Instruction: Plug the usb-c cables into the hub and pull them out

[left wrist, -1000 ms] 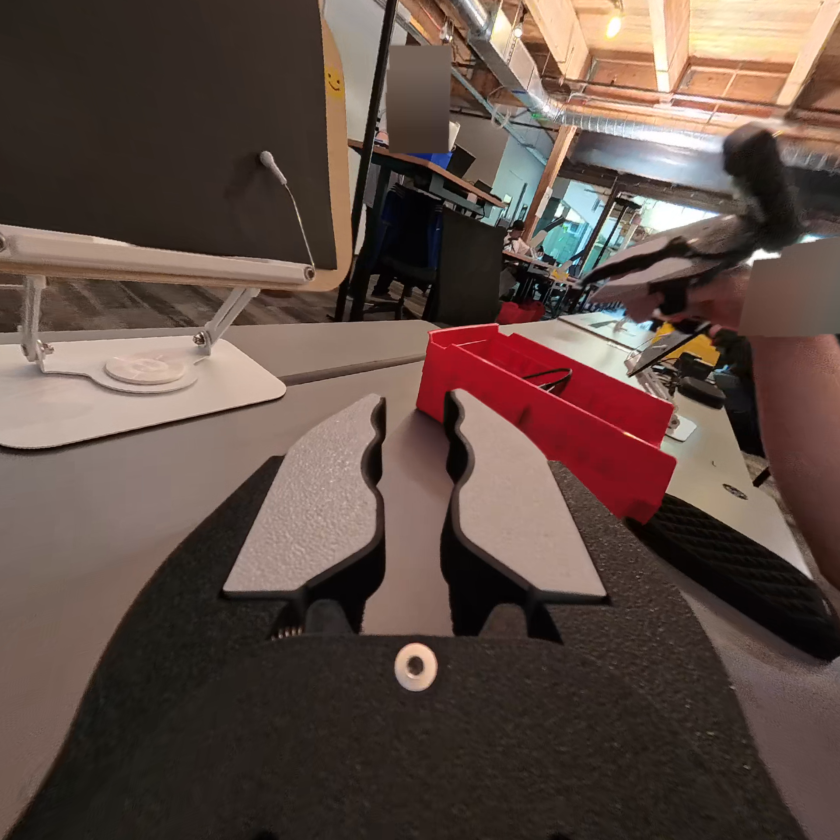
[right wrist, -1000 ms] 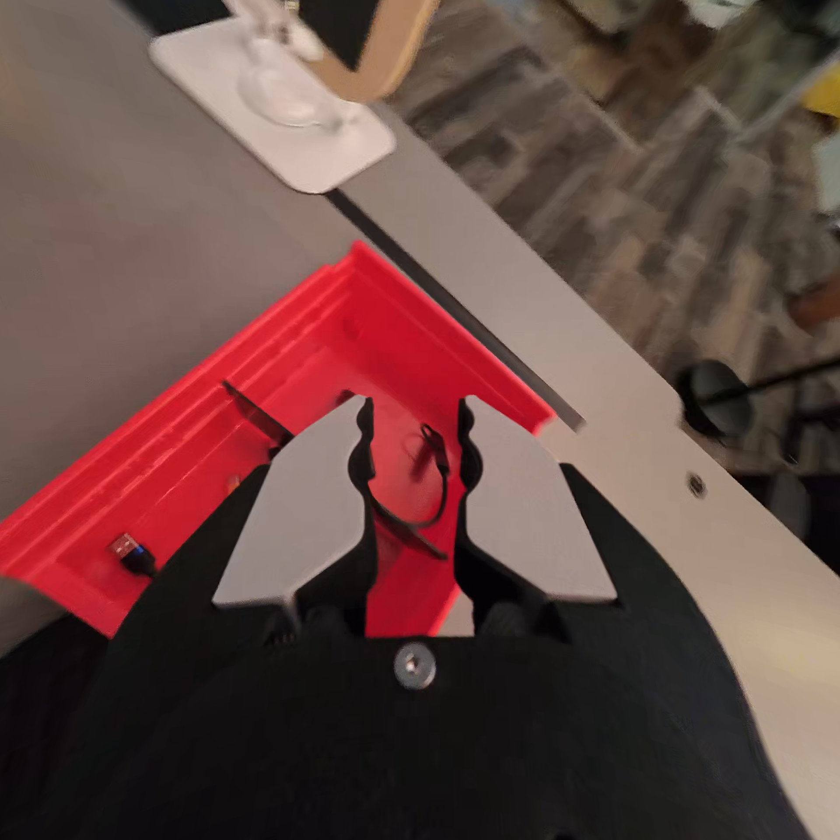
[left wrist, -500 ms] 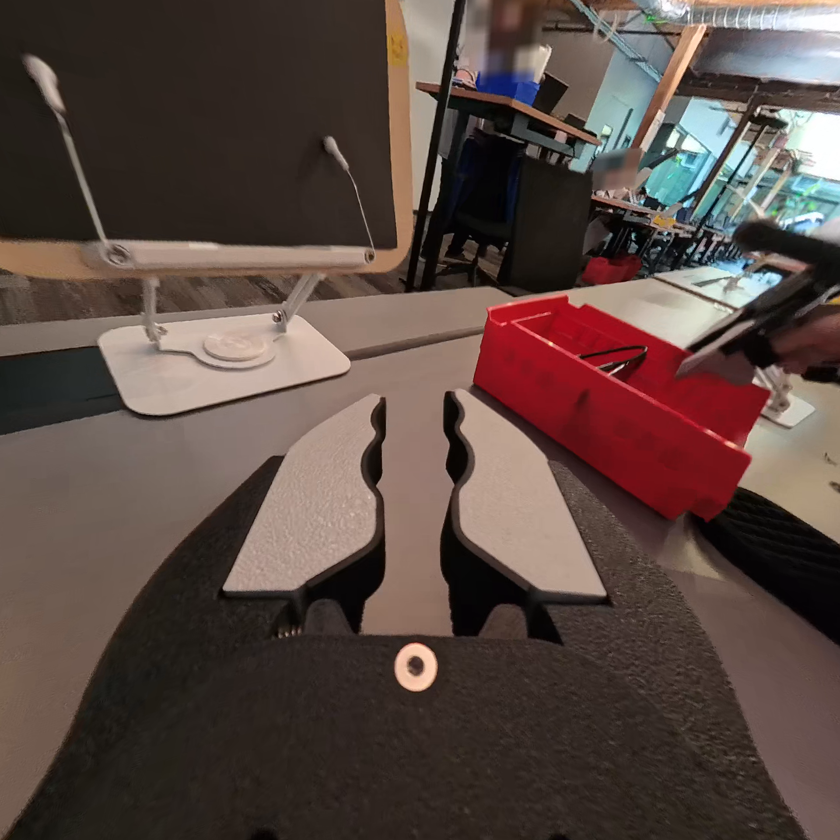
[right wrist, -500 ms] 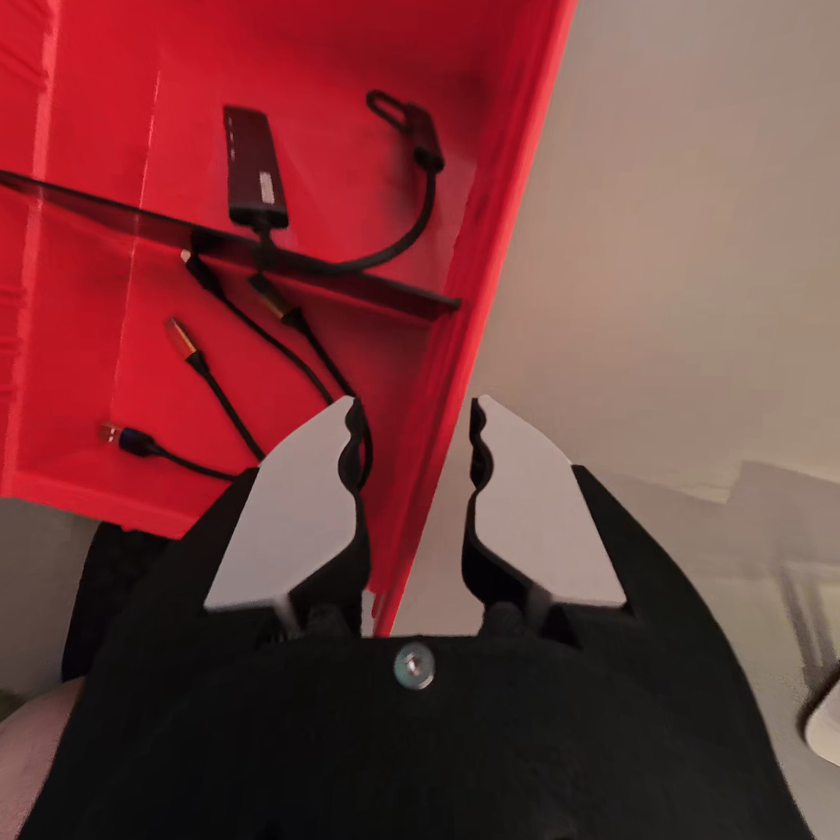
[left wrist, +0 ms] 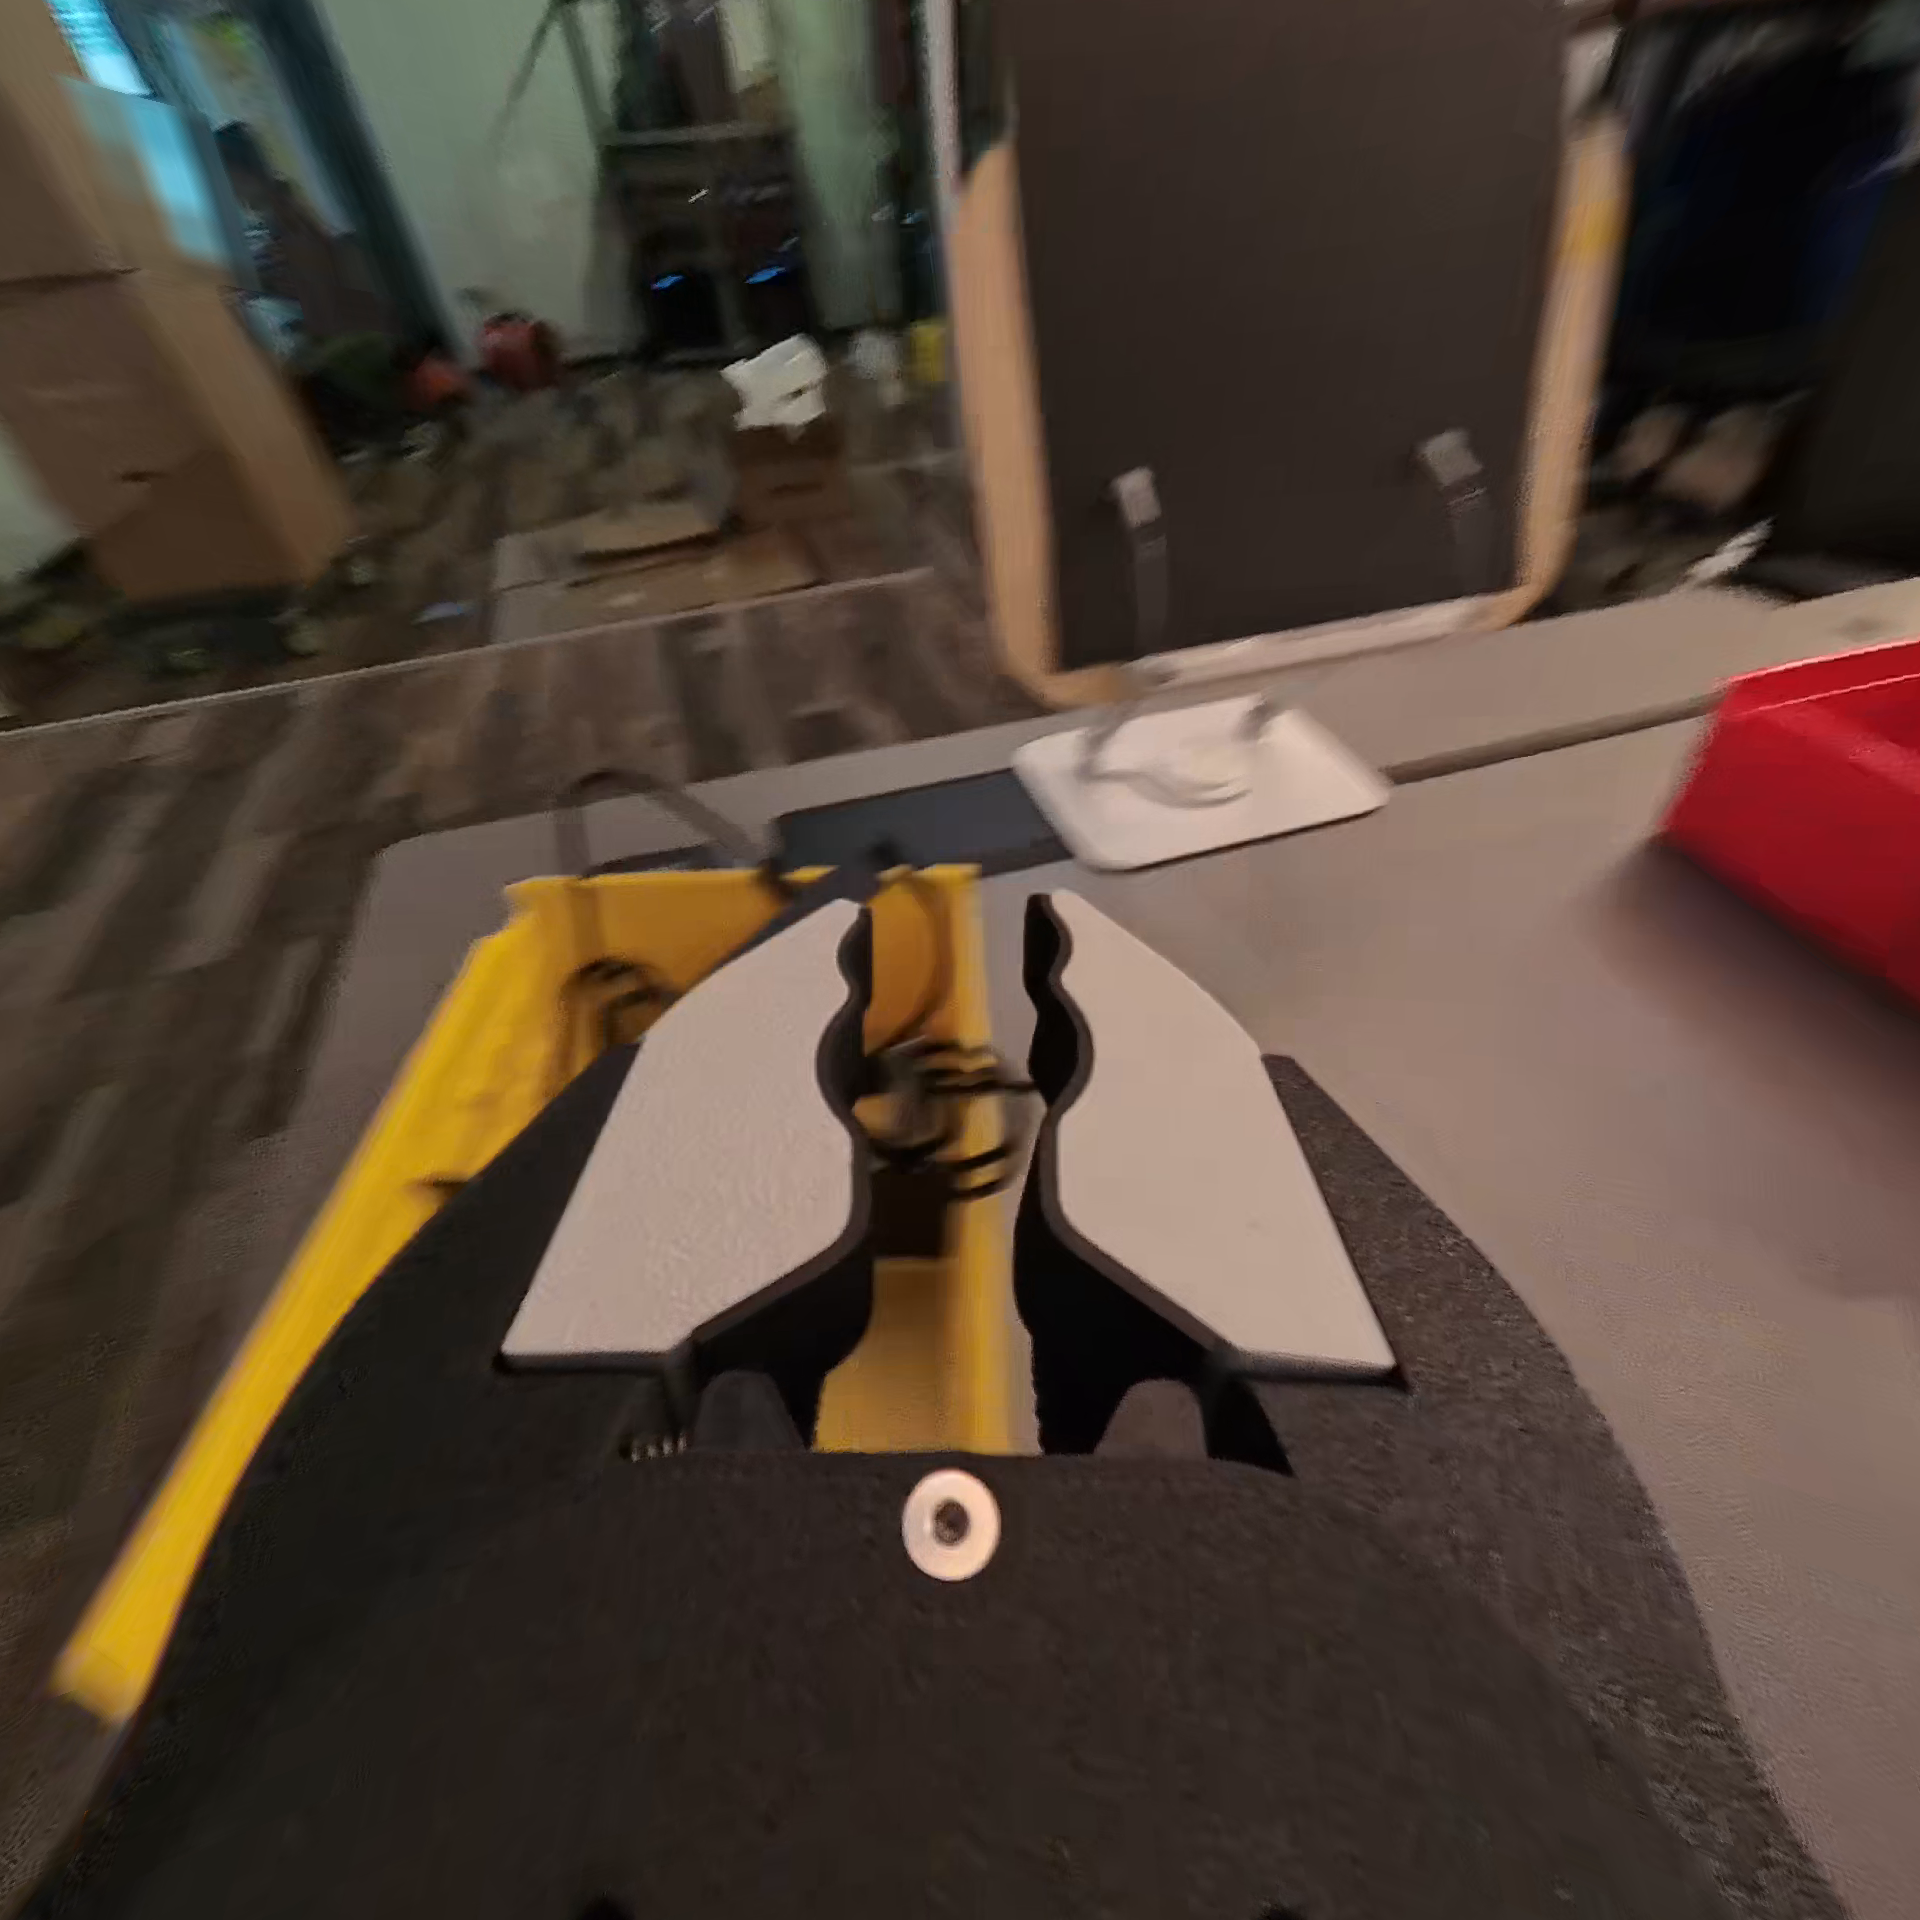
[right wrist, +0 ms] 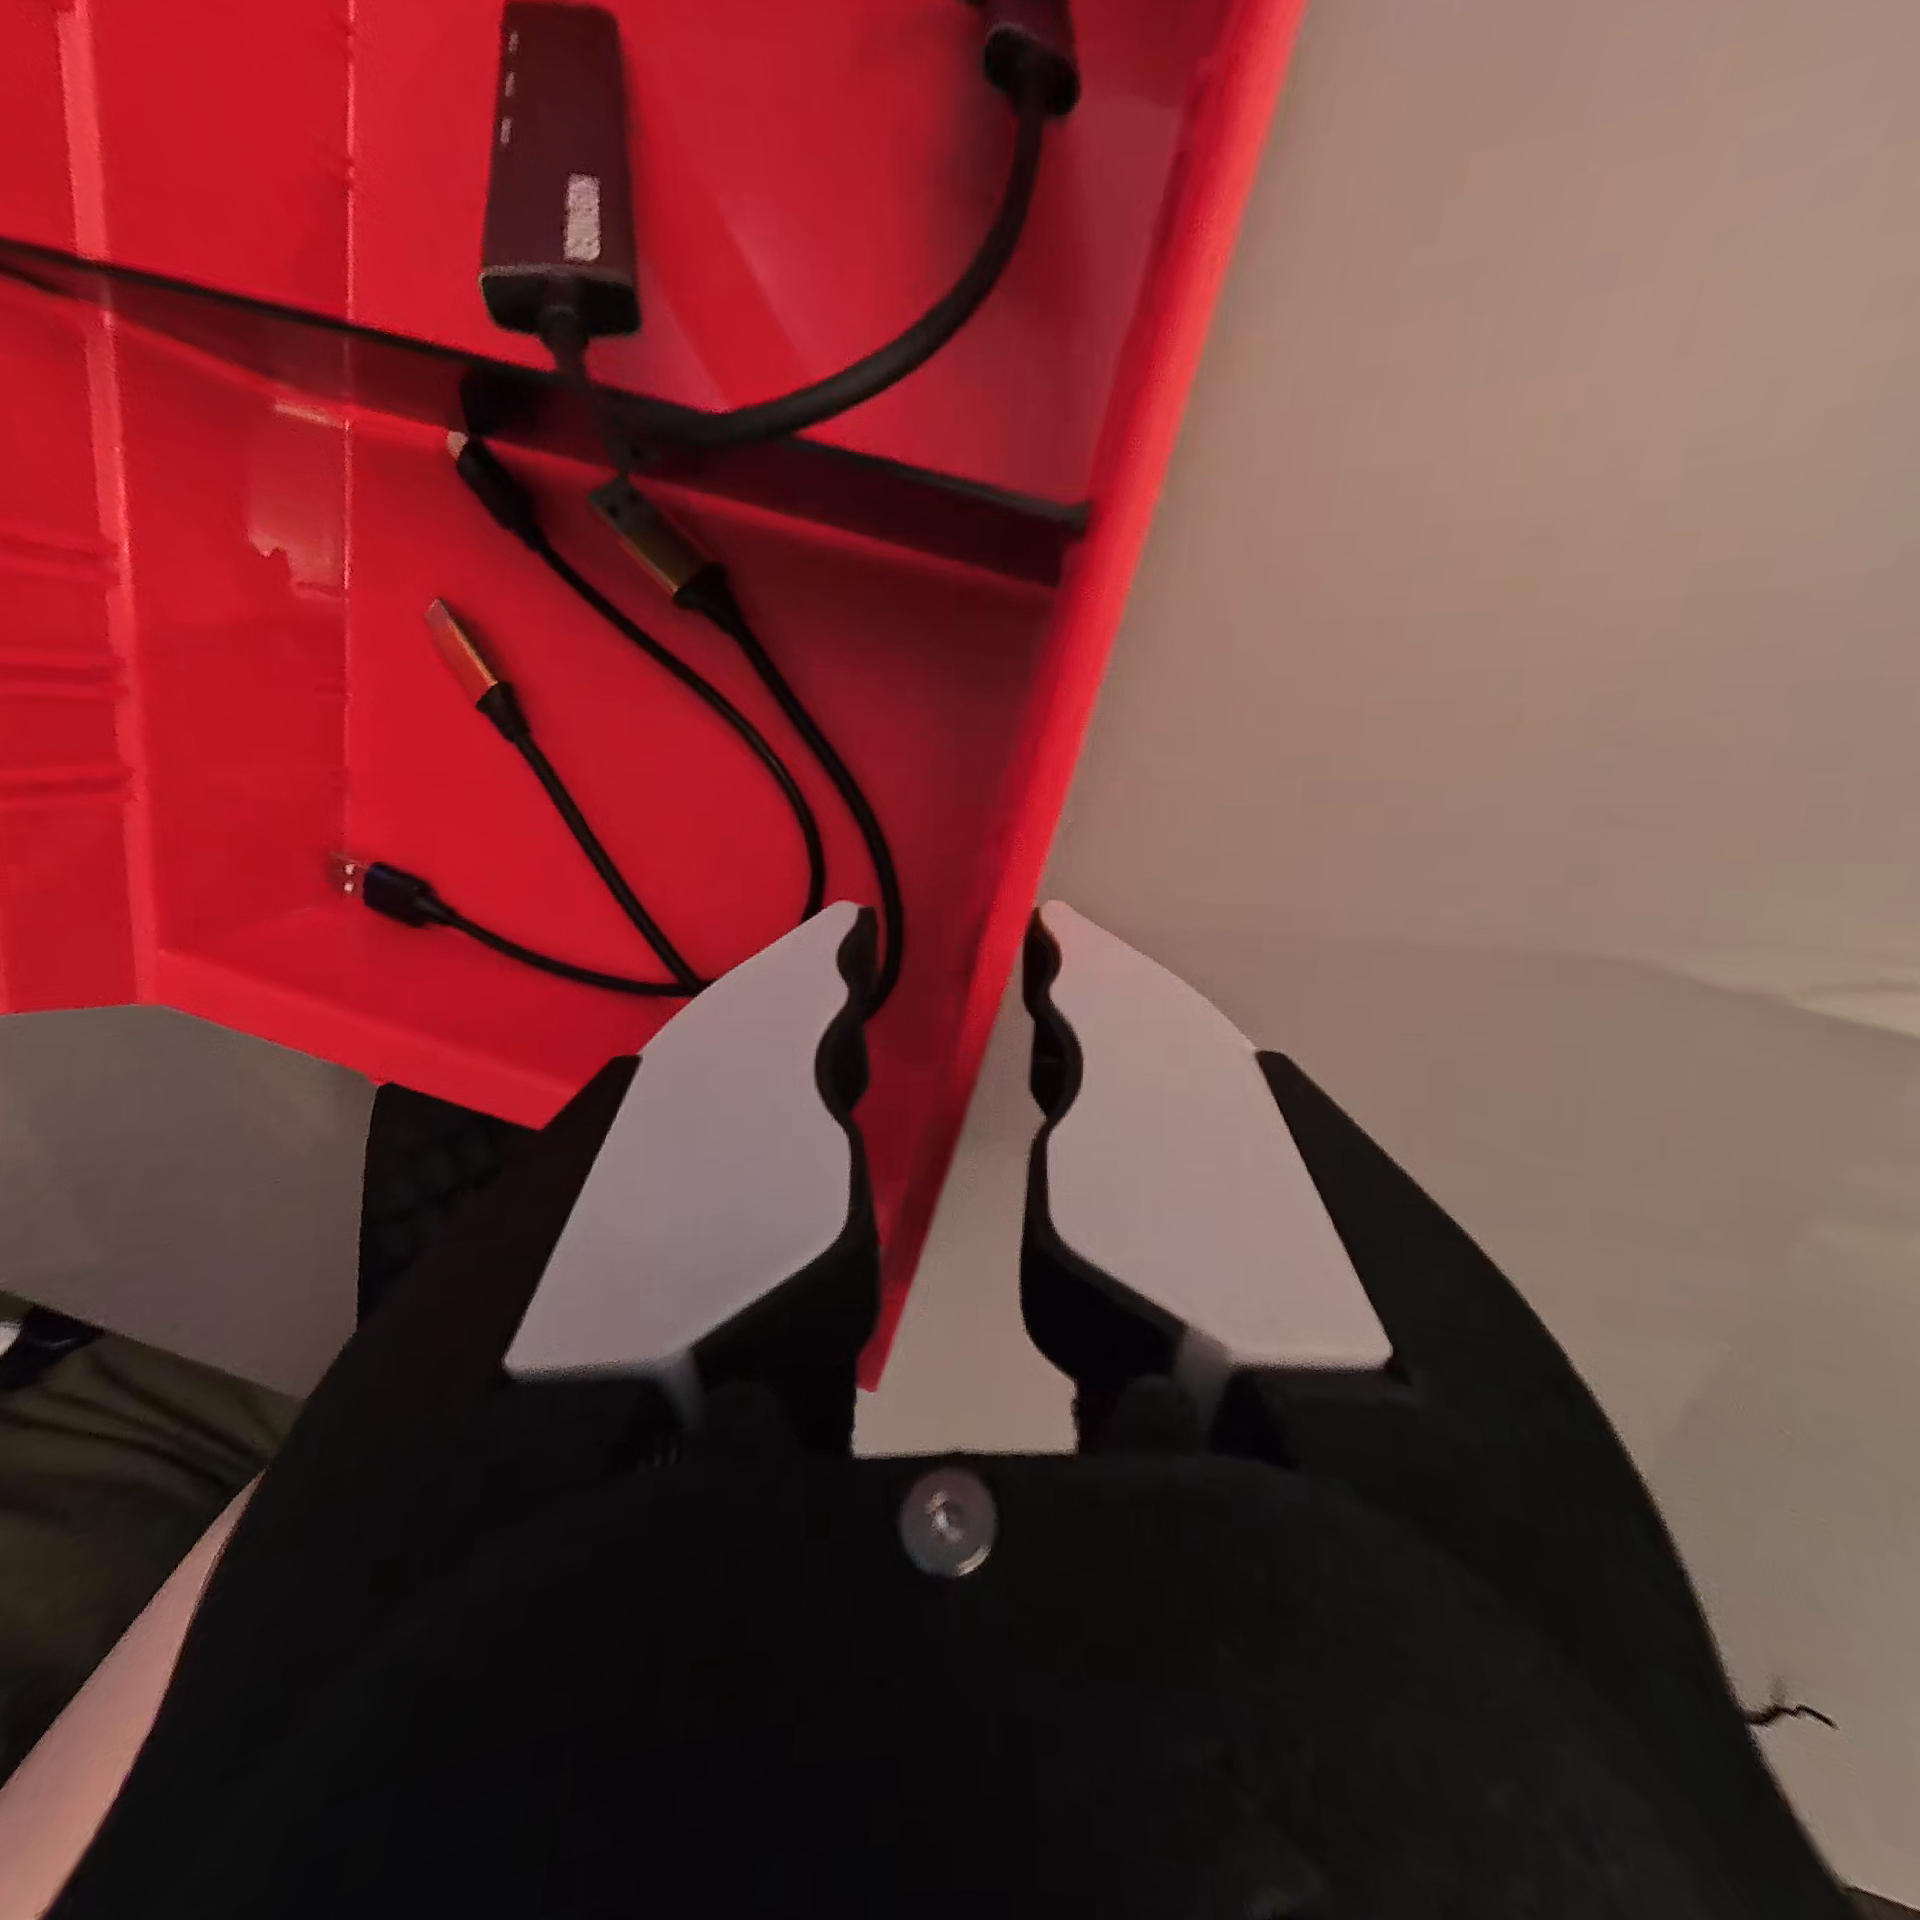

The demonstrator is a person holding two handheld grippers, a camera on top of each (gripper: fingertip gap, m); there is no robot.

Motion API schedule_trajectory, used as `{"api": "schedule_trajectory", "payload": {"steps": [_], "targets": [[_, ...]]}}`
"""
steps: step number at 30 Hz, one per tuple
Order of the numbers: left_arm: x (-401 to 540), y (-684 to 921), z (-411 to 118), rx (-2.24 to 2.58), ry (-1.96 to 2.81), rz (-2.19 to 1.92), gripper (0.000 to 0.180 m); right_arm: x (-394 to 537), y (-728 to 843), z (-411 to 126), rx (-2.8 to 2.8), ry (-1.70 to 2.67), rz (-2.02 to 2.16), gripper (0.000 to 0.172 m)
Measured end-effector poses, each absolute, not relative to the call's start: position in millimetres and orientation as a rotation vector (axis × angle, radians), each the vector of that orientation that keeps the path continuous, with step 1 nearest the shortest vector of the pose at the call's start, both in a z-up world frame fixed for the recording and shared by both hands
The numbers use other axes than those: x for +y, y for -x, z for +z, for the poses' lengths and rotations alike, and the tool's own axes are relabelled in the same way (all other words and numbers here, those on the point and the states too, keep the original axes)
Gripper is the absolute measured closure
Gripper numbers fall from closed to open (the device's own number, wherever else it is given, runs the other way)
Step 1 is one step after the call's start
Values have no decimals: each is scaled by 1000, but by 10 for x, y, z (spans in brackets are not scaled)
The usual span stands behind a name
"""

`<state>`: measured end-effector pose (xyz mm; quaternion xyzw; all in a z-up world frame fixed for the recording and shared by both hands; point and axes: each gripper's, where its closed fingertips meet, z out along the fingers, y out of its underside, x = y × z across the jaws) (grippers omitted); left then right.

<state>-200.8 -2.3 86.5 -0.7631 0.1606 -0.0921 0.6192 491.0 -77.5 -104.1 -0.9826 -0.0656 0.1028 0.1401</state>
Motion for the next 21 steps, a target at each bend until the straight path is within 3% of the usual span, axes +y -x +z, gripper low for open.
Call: {"api": "schedule_trajectory", "payload": {"steps": [4,12,18,21], "targets": [[183,3009,551,363,1883,8,148,-659,-5067,-892,-124,2754,186,137],[286,3911,-111,462,2183,31,135,-386,-5161,-437,-174,2556,-110,125],[422,4152,-501,384,2318,-14,140,-244,-5036,-63,-247,2410,-274,124],[415,4107,-668,354,2387,-146,154,-103,-4896,96,-311,2316,-304,124]]}}
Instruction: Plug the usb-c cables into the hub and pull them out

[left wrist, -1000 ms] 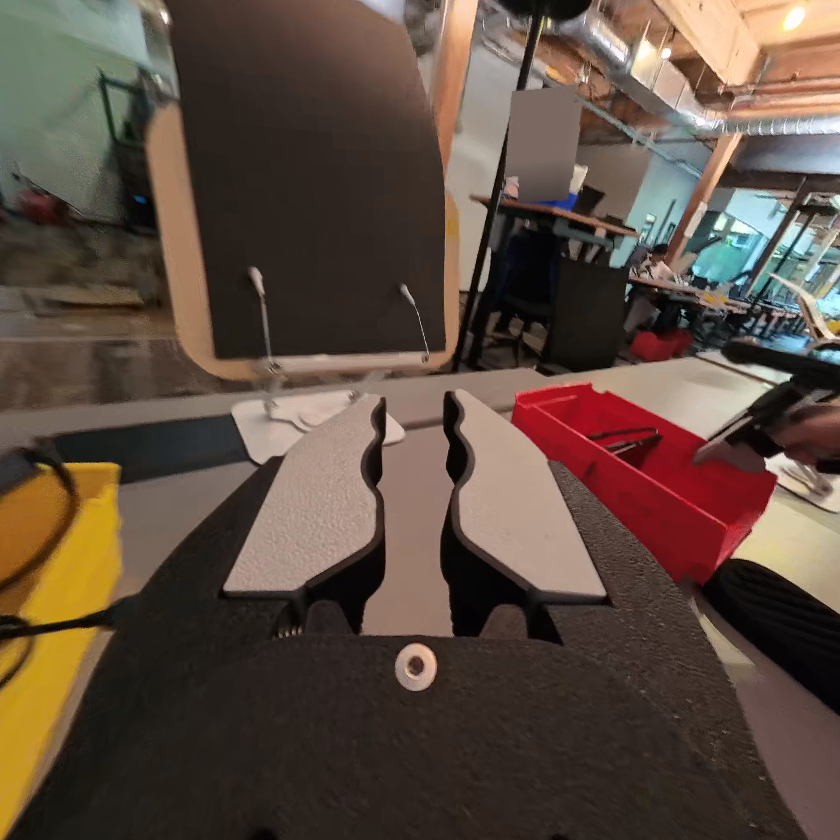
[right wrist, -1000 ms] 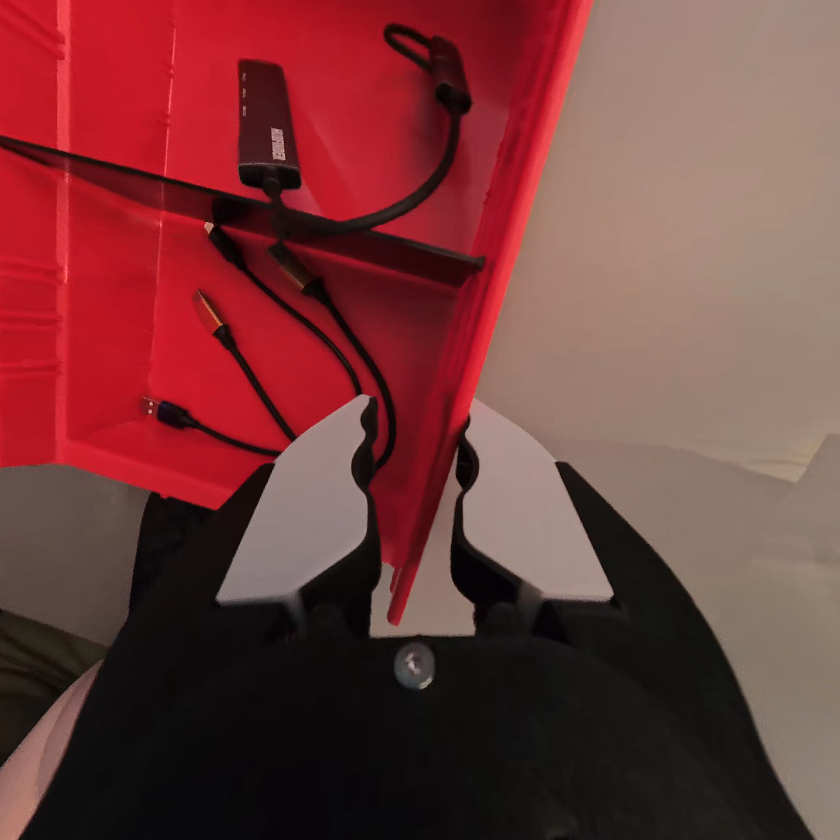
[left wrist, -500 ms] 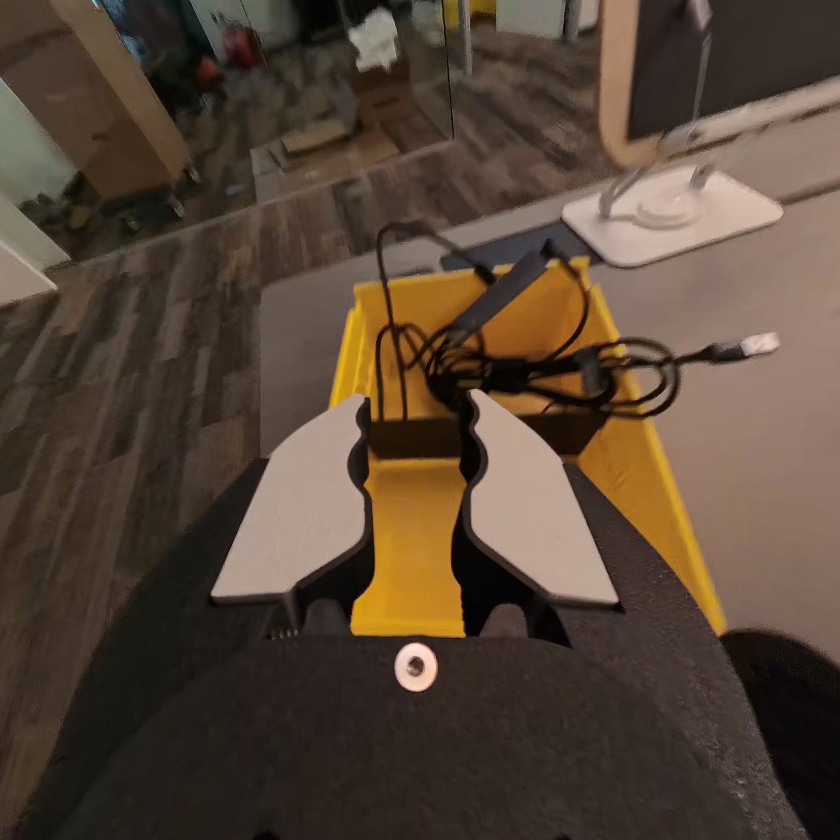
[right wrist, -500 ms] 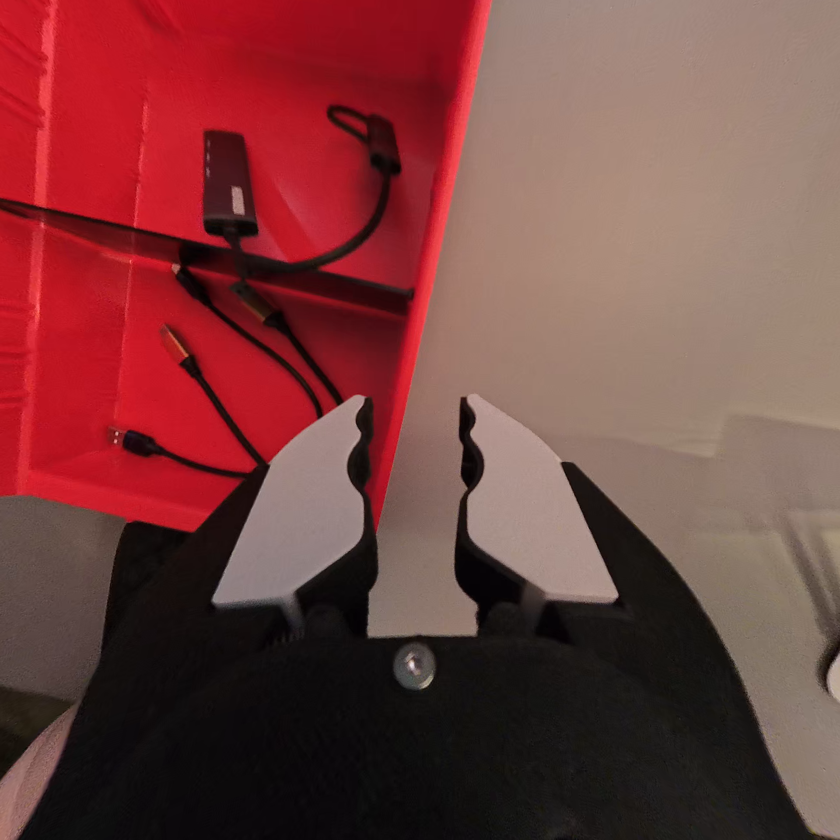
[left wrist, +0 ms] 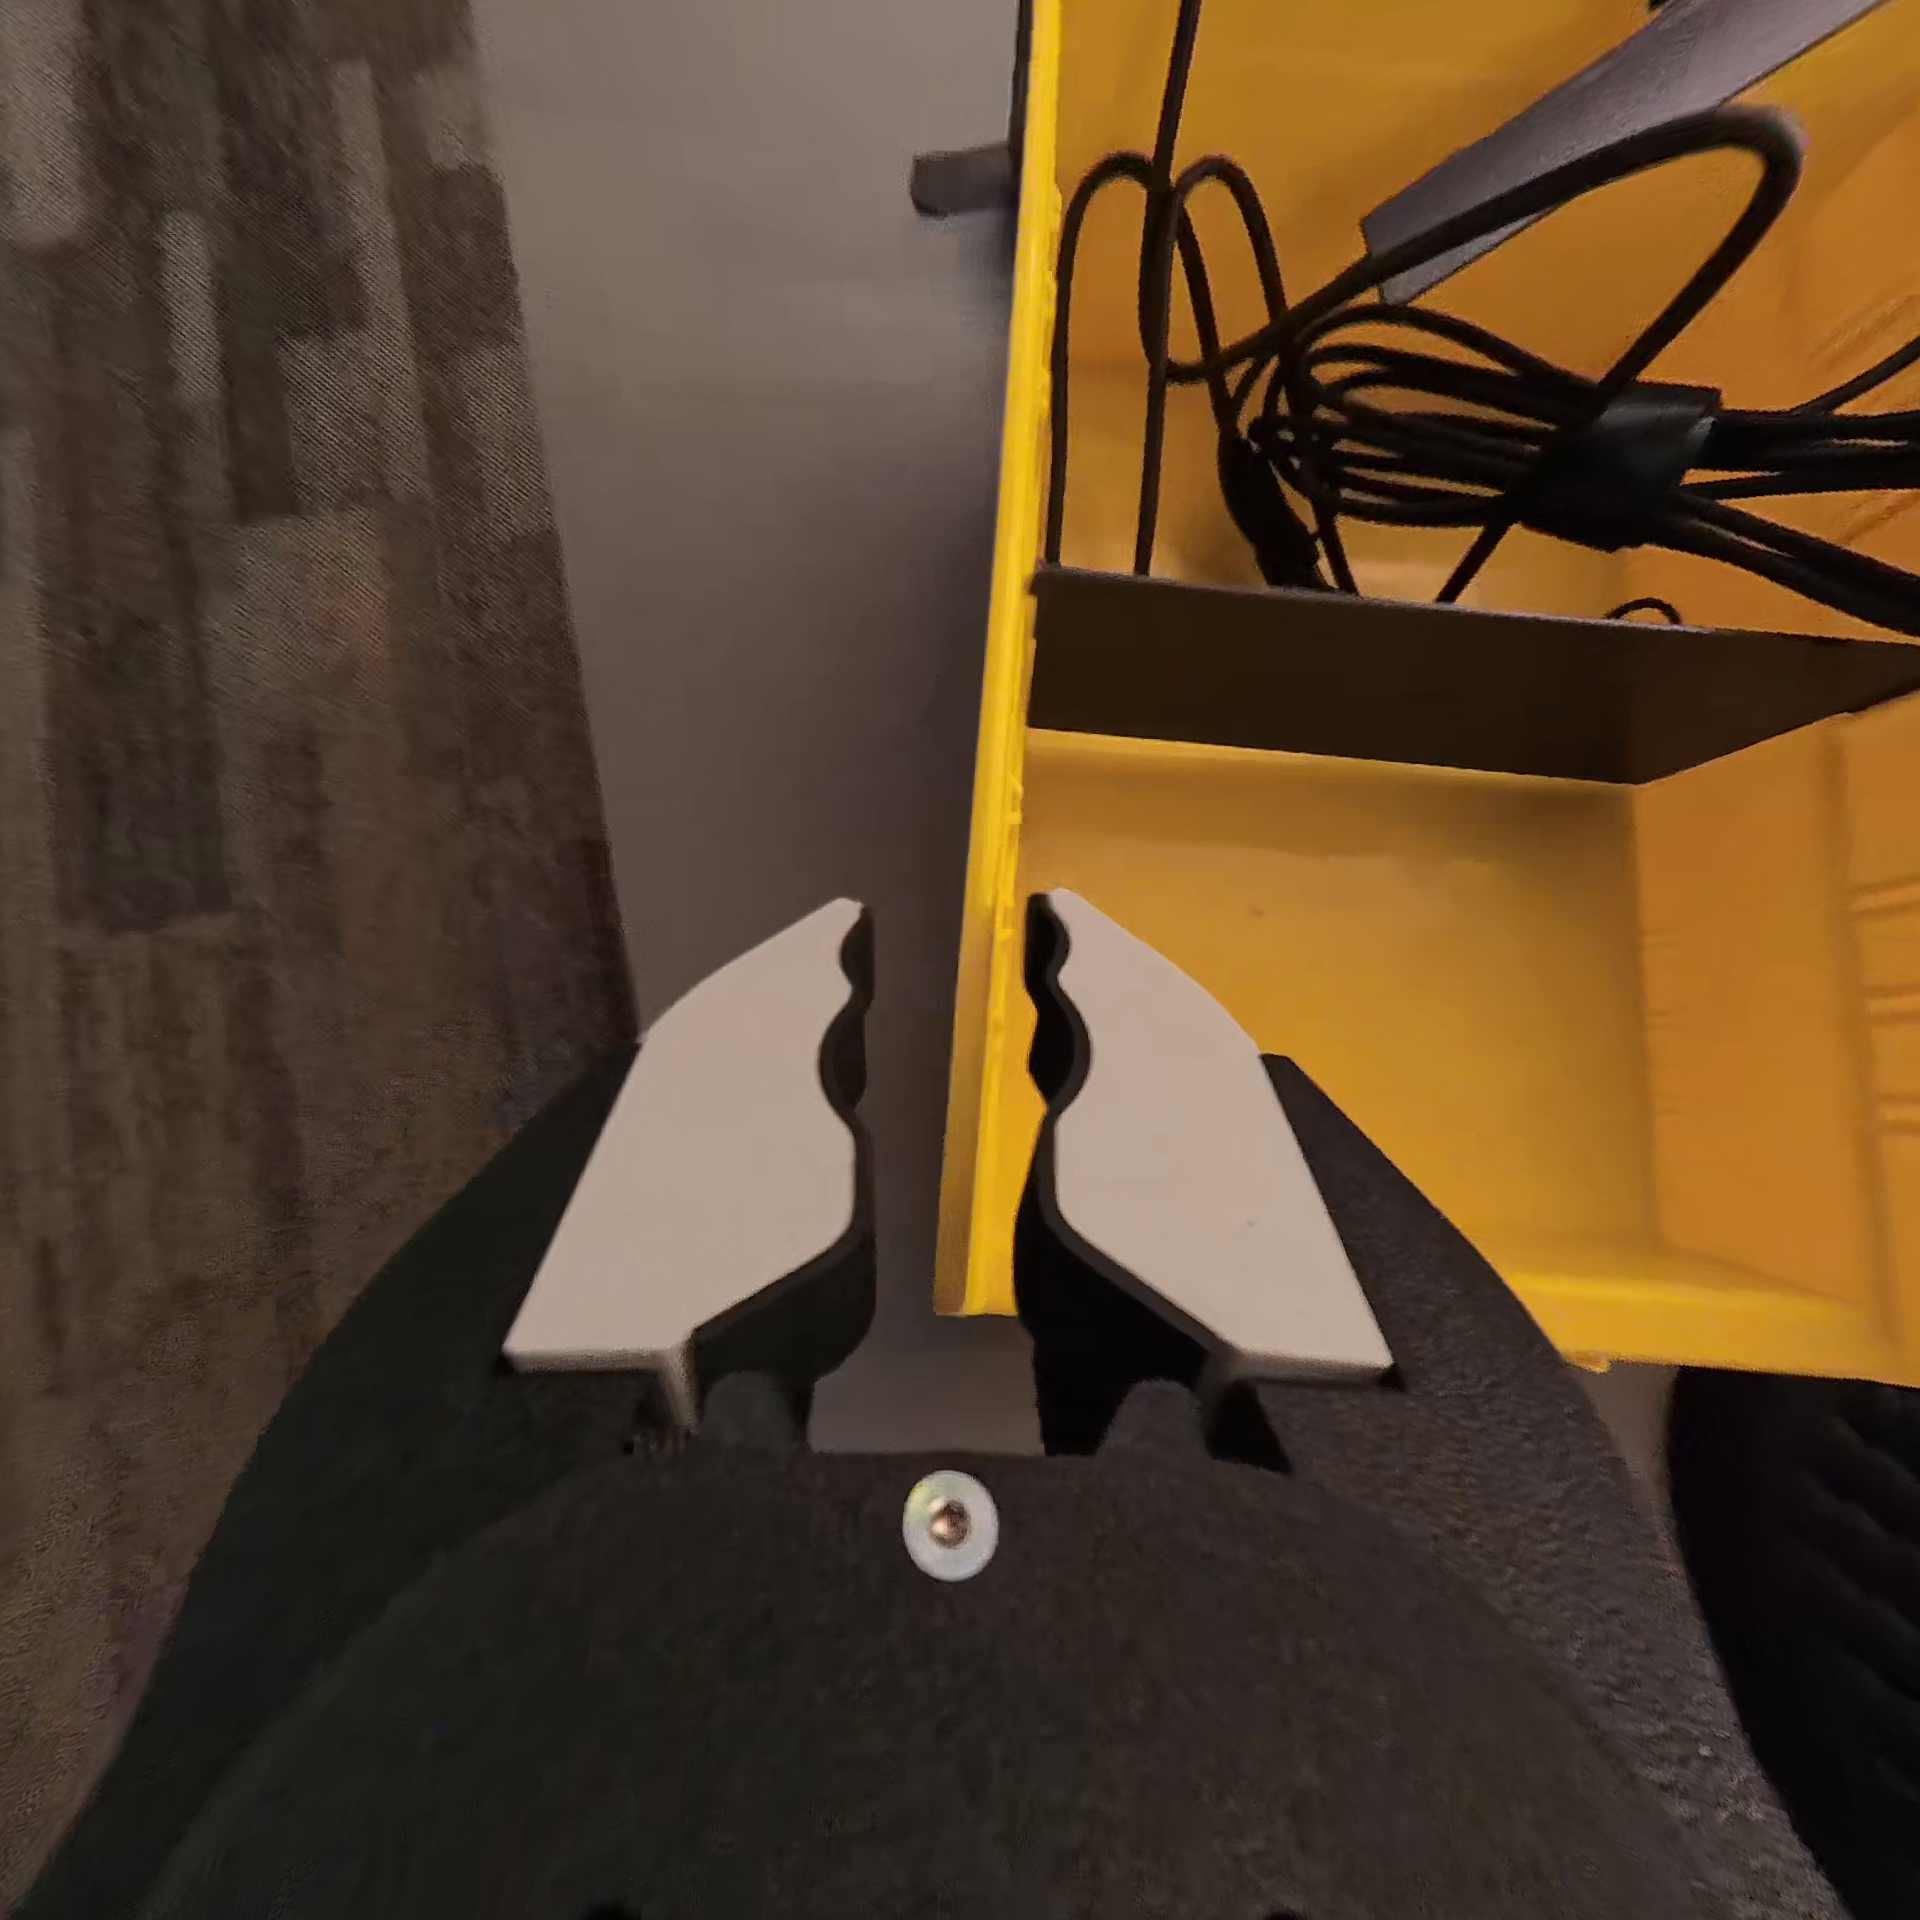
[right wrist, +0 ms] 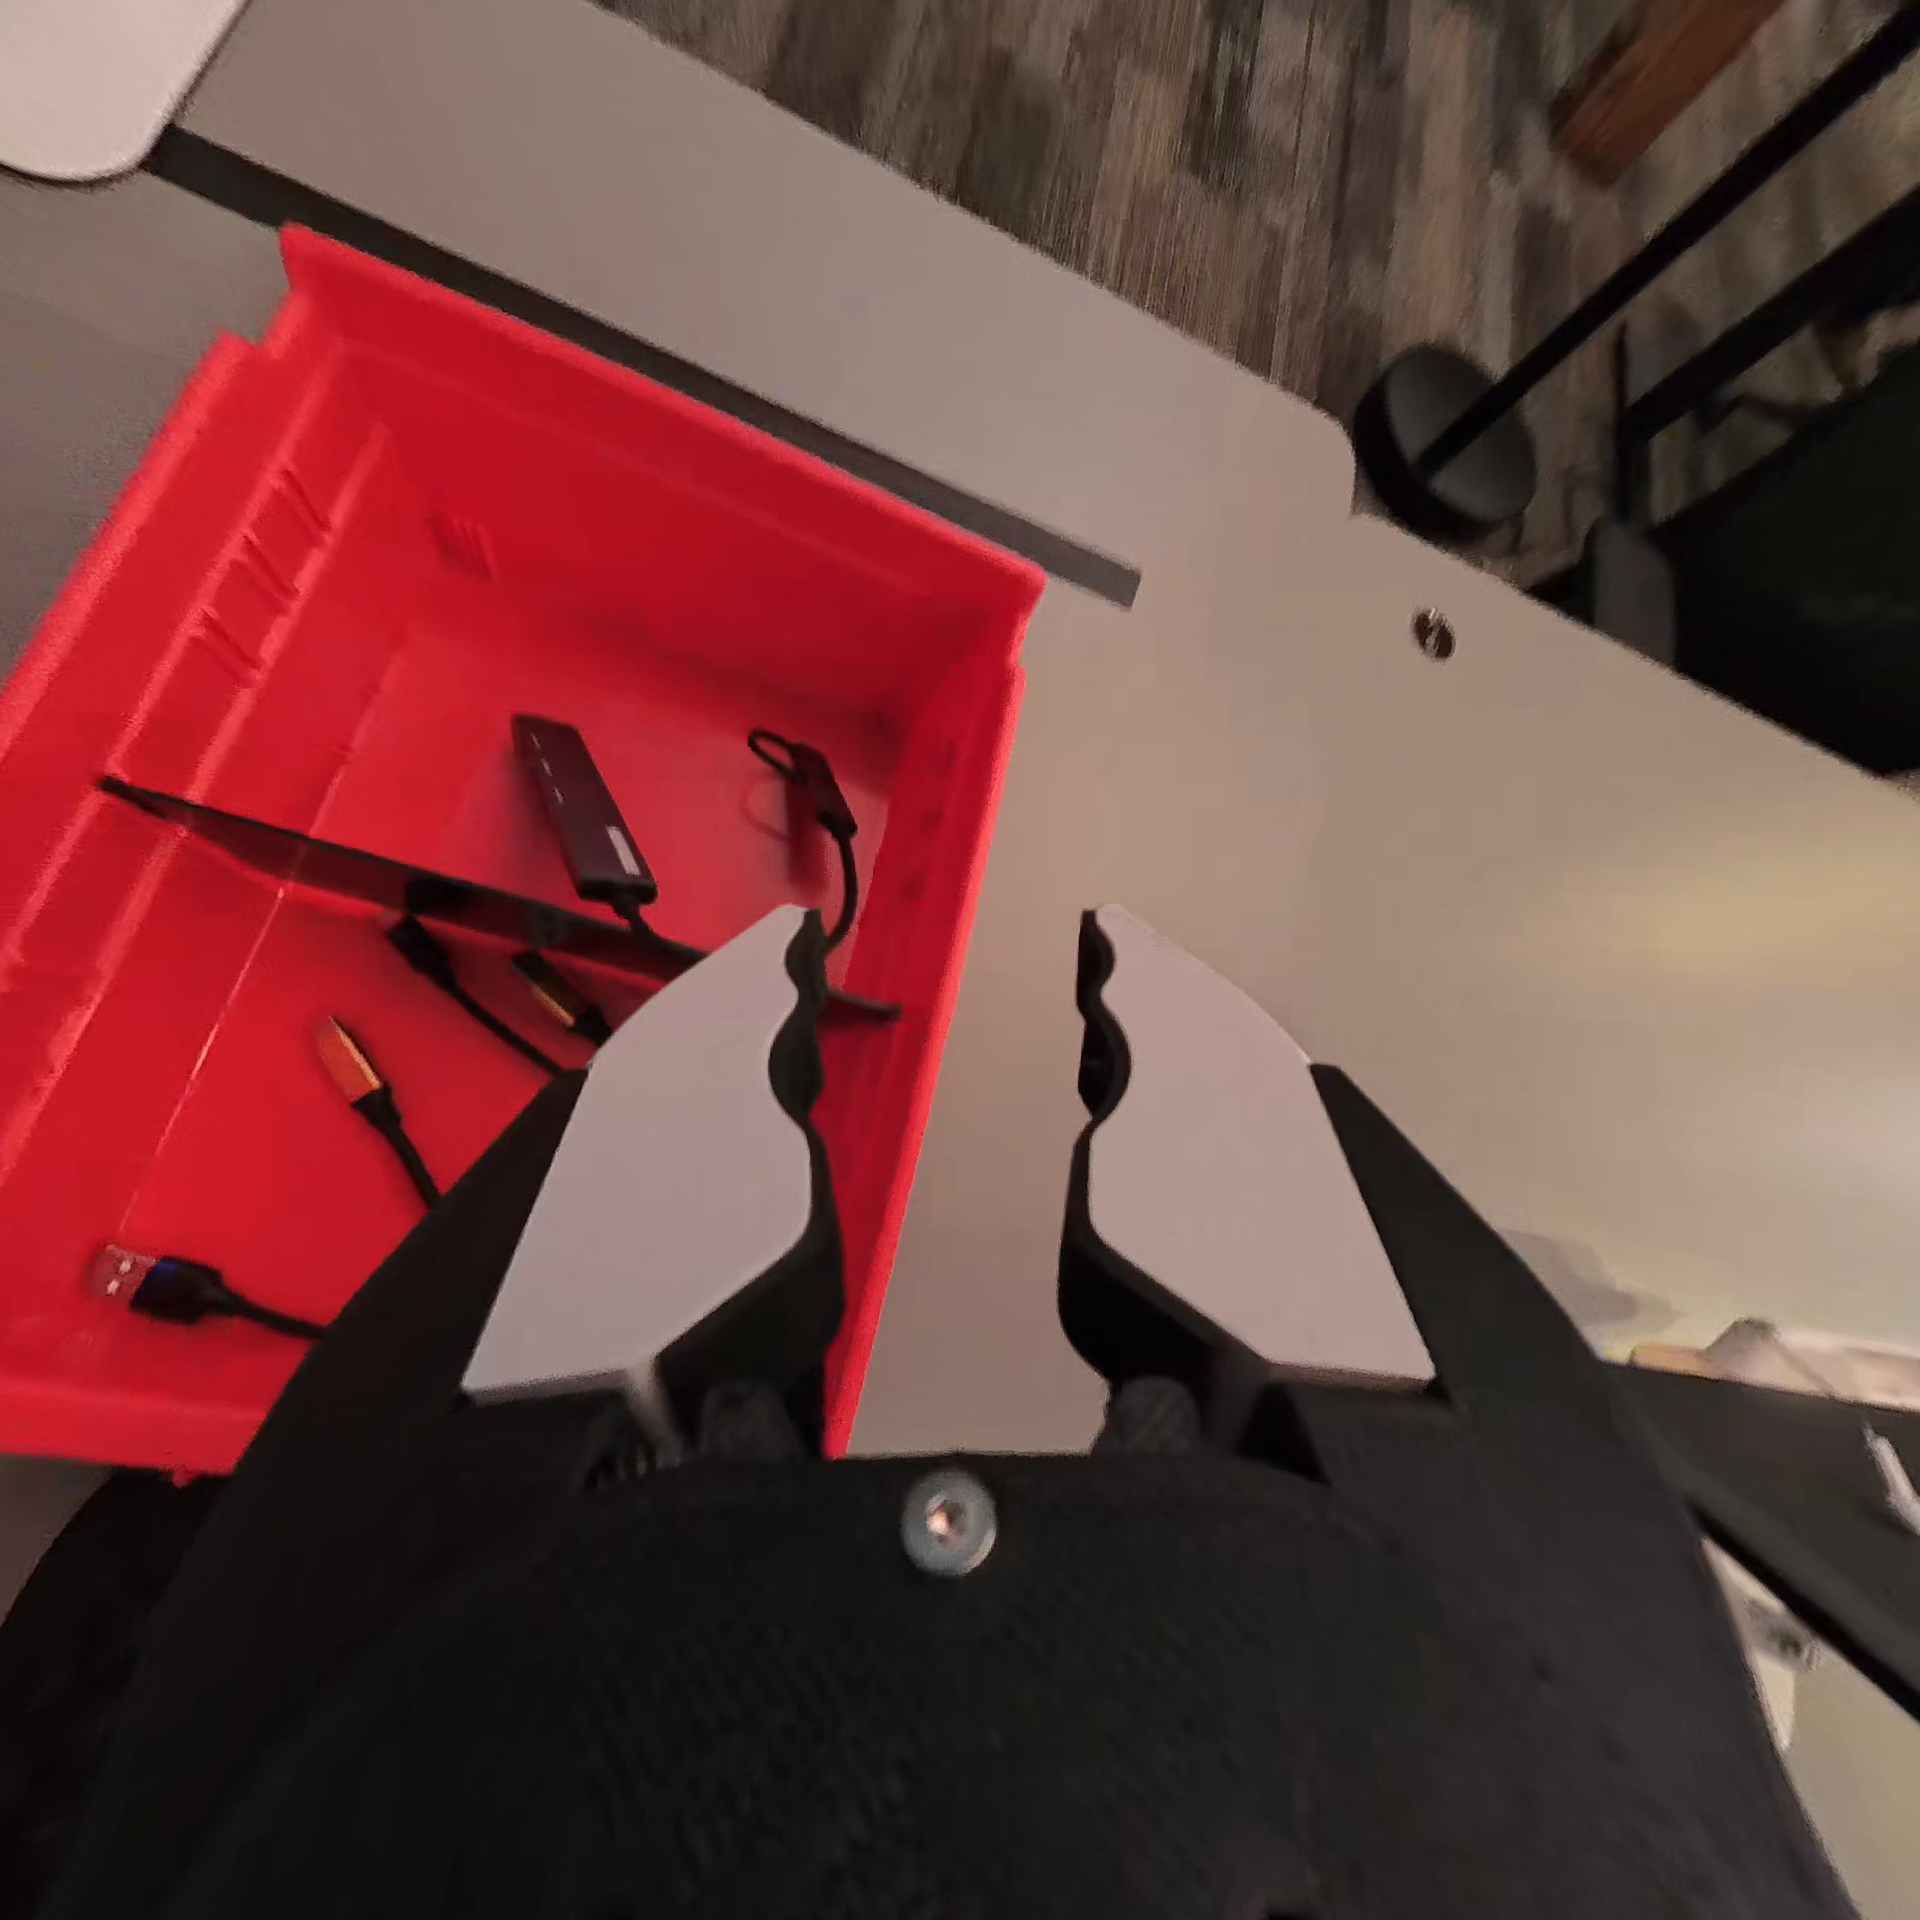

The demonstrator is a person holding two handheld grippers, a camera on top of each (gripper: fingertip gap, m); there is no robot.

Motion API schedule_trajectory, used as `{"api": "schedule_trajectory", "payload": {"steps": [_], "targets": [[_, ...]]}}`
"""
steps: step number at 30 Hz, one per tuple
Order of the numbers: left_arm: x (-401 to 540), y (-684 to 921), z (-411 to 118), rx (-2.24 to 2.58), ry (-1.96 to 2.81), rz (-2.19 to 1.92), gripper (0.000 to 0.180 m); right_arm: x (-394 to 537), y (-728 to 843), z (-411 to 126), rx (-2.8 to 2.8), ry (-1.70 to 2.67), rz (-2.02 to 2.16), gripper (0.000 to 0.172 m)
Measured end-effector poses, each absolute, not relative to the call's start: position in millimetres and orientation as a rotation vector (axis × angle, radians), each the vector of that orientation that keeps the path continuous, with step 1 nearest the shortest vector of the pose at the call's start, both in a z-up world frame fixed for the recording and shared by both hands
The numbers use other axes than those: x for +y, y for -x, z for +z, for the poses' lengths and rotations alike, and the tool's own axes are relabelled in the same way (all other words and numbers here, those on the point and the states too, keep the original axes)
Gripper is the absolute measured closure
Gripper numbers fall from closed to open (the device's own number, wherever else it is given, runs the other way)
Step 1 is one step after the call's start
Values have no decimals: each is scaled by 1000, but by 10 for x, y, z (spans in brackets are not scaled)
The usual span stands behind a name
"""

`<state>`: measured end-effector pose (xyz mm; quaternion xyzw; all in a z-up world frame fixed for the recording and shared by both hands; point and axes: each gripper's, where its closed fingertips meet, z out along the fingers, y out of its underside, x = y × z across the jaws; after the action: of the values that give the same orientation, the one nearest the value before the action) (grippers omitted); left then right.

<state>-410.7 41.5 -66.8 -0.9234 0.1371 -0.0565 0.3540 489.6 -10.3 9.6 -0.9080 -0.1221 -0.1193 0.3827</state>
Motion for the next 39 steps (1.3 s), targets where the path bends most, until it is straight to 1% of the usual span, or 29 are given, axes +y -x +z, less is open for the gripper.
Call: {"api": "schedule_trajectory", "payload": {"steps": [2,4,6,8,11,17,19,22,24,26,27,28,29,30,33,34,35,39], "targets": [[347,4059,-799,379,2456,-195,171,-31,-4841,171,-329,2276,-326,124],[305,4042,-871,416,2476,-158,174,14,-4804,225,-345,2251,-349,125],[208,3939,-878,444,2492,-211,178,48,-4765,273,-368,2224,-368,128],[95,3800,-882,490,2490,-250,177,67,-4721,305,-383,2208,-372,128],[2,3742,-887,515,2482,-105,176,87,-4654,340,-408,2192,-379,130],[-147,3610,-856,442,2483,-211,174,109,-4539,366,-451,2179,-392,130],[-91,3624,-631,402,2420,-255,172,100,-4527,374,-457,2178,-404,130],[141,3605,-47,334,2225,-299,168,97,-4510,404,-463,2166,-421,130],[322,3469,237,434,2119,-209,159,104,-4501,434,-474,2151,-446,130],[525,3221,320,579,2075,-81,145,116,-4485,462,-481,2138,-463,130],[642,3096,280,647,2085,-3,140,122,-4469,470,-487,2134,-467,130],[765,2977,205,708,2108,71,141,130,-4455,472,-496,2131,-473,130],[895,2867,122,743,2143,120,150,138,-4435,463,-507,2133,-478,130],[1028,2746,46,758,2181,124,154,141,-4412,432,-528,2142,-482,130],[1343,2377,-133,819,2258,42,153,147,-4397,313,-590,2183,-525,129],[1431,2376,-203,855,2285,115,149,150,-4408,279,-600,2198,-540,129],[1496,2378,-281,901,2308,182,142,153,-4414,248,-609,2211,-549,129],[1590,2260,-547,1007,2392,225,135,181,-4421,199,-630,2230,-556,130]]}}
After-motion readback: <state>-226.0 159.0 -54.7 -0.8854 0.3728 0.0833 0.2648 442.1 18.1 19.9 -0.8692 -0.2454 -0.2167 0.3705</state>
